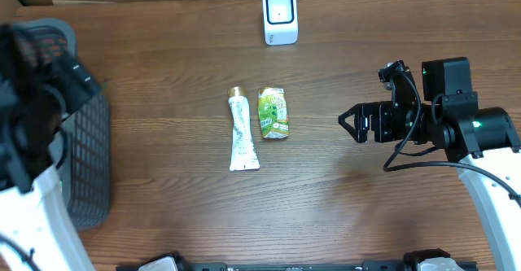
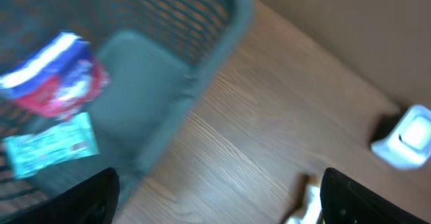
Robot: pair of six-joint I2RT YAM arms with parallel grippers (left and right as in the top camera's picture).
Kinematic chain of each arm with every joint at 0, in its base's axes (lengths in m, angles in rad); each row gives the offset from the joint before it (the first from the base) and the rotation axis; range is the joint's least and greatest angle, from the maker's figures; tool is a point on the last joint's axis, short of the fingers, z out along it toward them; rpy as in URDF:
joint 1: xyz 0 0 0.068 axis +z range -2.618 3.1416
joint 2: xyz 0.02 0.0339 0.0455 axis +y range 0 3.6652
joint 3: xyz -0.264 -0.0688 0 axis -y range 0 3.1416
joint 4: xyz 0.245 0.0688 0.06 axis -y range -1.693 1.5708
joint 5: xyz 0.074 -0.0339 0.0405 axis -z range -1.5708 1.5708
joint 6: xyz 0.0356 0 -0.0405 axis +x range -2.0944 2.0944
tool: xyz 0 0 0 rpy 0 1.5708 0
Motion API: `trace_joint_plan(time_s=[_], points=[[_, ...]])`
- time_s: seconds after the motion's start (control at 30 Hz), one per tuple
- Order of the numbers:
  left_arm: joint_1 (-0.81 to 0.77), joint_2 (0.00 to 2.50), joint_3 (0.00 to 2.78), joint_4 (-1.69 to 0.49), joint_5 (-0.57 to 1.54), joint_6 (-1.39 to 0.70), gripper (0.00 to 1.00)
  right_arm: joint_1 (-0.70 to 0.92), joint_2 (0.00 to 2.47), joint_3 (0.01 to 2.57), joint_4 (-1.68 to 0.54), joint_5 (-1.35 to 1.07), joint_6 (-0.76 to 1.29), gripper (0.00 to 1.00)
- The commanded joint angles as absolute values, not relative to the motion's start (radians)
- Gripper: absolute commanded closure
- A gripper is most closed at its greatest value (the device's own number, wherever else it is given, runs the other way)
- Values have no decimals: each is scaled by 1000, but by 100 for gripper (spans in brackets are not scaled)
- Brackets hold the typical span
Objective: Scan the item barcode
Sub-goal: 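Reach into the basket and grasp the purple-red snack pack with left gripper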
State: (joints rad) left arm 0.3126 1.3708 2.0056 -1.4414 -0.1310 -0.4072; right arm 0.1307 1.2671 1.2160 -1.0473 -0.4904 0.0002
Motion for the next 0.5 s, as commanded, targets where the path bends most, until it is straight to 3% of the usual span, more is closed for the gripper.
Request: trace_joint_plan(time_s=[0.0,0.13,0.3,0.47], points=[[414,1319,2019,-1446,-154,-376,7,124,1264,1243,-1044,-491,-4,0],[530,1316,2018,-1458,-176,-363,0,124,1264,1243,-1046,-491,-4,0],[653,1341,2017,-1480,-164,-336,2,124,1264,1243,-1046,-491,-4,0],[677,1391,2016,-1452,-172,-335,3,124,1264,1243,-1047,-491,-4,0]])
